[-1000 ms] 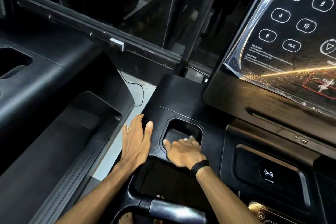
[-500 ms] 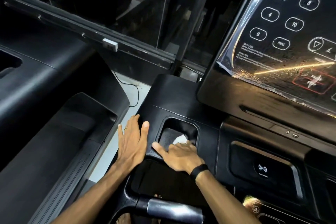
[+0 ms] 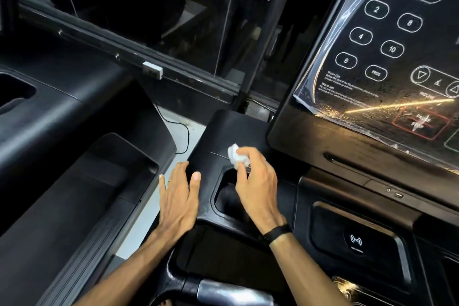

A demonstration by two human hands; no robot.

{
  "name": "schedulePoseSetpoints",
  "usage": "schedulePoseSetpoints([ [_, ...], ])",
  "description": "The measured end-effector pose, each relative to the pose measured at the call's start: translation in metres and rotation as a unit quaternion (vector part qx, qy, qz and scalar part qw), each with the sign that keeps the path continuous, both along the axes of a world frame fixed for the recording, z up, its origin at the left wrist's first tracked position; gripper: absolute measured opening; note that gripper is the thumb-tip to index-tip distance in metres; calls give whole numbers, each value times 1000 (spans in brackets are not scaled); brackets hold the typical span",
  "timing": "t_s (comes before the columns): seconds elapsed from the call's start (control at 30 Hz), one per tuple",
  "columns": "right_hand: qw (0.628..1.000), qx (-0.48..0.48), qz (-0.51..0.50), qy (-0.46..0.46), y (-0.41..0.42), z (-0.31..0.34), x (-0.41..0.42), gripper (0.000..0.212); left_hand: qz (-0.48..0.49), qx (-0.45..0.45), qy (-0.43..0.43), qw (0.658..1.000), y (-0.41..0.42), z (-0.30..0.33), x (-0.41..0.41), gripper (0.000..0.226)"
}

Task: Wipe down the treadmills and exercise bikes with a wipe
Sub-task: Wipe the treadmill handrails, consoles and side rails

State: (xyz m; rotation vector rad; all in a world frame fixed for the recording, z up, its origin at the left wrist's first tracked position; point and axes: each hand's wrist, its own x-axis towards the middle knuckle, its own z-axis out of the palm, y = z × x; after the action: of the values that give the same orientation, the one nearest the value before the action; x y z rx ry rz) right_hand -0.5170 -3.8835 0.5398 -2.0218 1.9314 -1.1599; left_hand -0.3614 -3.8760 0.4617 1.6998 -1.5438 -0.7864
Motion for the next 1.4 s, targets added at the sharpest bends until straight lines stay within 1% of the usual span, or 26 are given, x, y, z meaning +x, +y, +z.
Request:
schedulePoseSetpoints([
  [0.03,997,-19,23,65,-4,-1,2,21,2,-4,4,1000,0,0,0,87],
  [0.07,990,-7,53,128,-6,-4,5,18,8,-7,9,1000,0,0,1,86],
  [0.1,981,29,76,177,-6,-9,8,19,13,-6,16,1000,0,0,2,86],
  [0.13,973,66,84,206,-6,-16,10,29,18,-2,24,1000,0,1,3,86],
  [0.17,970,80,81,216,-5,-24,11,39,22,5,32,999,0,2,3,86],
  [0.23,972,77,73,212,-10,-33,12,47,33,15,47,998,-1,4,4,89],
  [0.27,967,117,93,205,-15,-33,15,52,40,17,54,998,-1,4,6,89],
  [0.33,926,230,178,239,-25,-35,21,70,51,22,66,996,-4,5,8,88],
  [0.4,887,250,226,315,-38,-41,23,86,59,24,71,995,-7,6,11,85],
  [0.43,885,252,220,324,-48,-46,18,92,61,22,71,995,-8,7,11,83],
  [0.5,918,235,142,287,-75,-53,1,97,70,19,69,995,-9,9,11,84],
  [0.57,945,242,10,221,-95,-49,-27,92,73,23,61,995,-11,10,12,85],
  [0.63,932,295,-95,189,-95,-44,-49,87,71,29,60,995,-13,10,11,86],
  [0.67,915,321,-118,214,-85,-42,-50,89,68,28,61,995,-15,10,9,85],
  [0.7,904,328,-117,250,-72,-44,-45,94,63,26,60,996,-16,11,7,84],
  [0.77,908,309,-22,281,-38,-46,-30,101,44,24,43,998,-23,10,0,79],
  [0.83,909,298,99,273,-10,-46,-28,99,6,29,0,1000,-32,6,-5,71],
  [0.87,911,304,118,253,-6,-47,-35,97,-14,29,-26,999,-36,3,-6,68],
  [0.9,918,308,100,231,-4,-44,-47,99,-32,23,-49,998,-41,-1,-9,67],
  [0.97,918,313,-17,244,-10,-43,-69,112,-54,6,-87,995,-46,-6,-13,68],
  [1.0,903,330,-88,263,-16,-44,-74,111,-61,4,-100,993,-47,-9,-15,68],
  [1.07,874,362,-187,265,-38,-47,-71,98,-64,6,-111,992,-48,-13,-16,70],
  [1.13,873,385,-209,214,-64,-40,-57,89,-47,-5,-117,992,-46,-13,-14,77],
  [1.23,899,380,-161,147,-102,-31,-41,86,-26,-24,-118,992,-45,-9,-12,81],
  [1.3,912,340,-78,217,-117,-39,-28,89,-22,-27,-115,993,-44,-7,-12,81],
  [1.4,894,297,104,319,-94,-44,-5,82,-6,-30,-104,994,-44,-8,-12,85],
])
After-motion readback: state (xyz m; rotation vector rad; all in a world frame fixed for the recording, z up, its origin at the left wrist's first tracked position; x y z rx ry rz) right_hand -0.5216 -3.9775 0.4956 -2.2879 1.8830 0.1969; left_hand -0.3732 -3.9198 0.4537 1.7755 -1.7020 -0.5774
